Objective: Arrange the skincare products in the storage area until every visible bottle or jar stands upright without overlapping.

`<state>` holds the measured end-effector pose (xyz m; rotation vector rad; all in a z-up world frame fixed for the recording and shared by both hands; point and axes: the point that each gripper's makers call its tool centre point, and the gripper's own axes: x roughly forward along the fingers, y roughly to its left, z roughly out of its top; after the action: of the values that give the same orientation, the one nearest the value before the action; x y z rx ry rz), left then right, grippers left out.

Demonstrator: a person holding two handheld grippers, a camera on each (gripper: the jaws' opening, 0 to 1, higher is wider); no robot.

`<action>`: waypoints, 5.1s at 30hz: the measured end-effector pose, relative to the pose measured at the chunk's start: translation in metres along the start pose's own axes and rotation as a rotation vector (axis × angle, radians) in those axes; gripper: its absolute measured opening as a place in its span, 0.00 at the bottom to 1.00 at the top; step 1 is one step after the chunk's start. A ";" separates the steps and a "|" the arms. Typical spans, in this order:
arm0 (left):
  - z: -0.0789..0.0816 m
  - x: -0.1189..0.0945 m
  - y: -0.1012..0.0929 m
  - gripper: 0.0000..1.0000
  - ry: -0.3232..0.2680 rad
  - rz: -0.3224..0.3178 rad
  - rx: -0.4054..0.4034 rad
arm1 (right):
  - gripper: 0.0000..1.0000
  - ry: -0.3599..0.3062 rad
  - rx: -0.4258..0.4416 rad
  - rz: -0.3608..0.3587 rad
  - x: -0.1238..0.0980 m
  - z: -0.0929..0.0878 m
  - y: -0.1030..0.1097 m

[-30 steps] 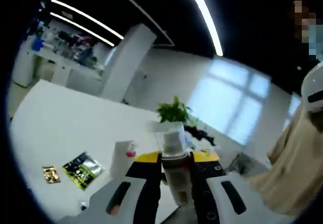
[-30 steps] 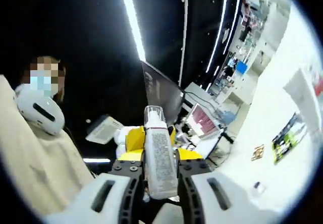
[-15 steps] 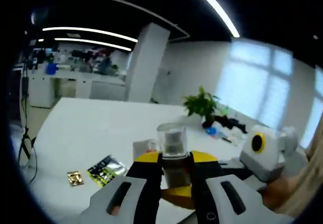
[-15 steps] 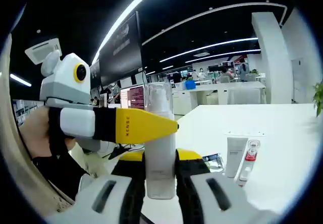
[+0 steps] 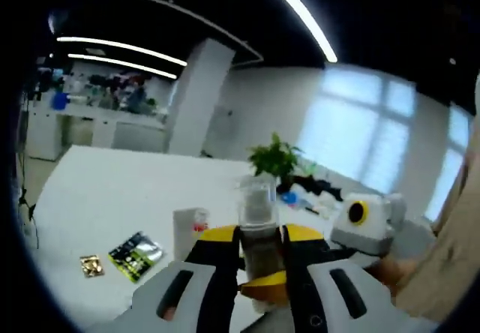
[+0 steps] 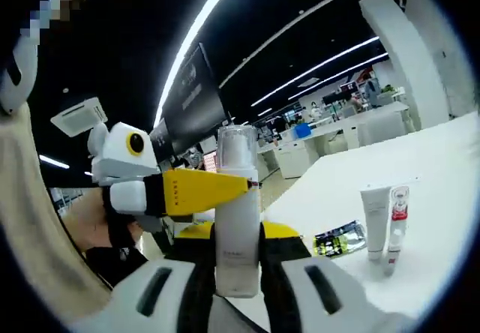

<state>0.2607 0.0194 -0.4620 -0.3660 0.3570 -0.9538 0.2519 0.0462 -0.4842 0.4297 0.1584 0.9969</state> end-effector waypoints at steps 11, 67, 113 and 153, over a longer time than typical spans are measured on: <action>0.003 0.008 -0.048 0.22 0.104 -0.434 -0.230 | 0.21 -0.101 0.299 0.289 -0.026 0.016 0.038; 0.027 0.041 0.026 0.17 -0.023 0.142 0.020 | 0.22 0.078 -0.136 -0.135 0.009 0.021 -0.053; 0.065 0.020 -0.032 0.29 0.080 -0.293 0.303 | 0.22 -0.045 0.081 0.528 -0.008 0.076 0.022; 0.043 0.029 -0.050 0.18 0.169 -0.439 0.282 | 0.22 0.011 -0.107 0.506 -0.020 0.061 0.022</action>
<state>0.2591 -0.0250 -0.4051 -0.1034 0.2946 -1.4522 0.2440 0.0228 -0.4216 0.3733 0.0027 1.4977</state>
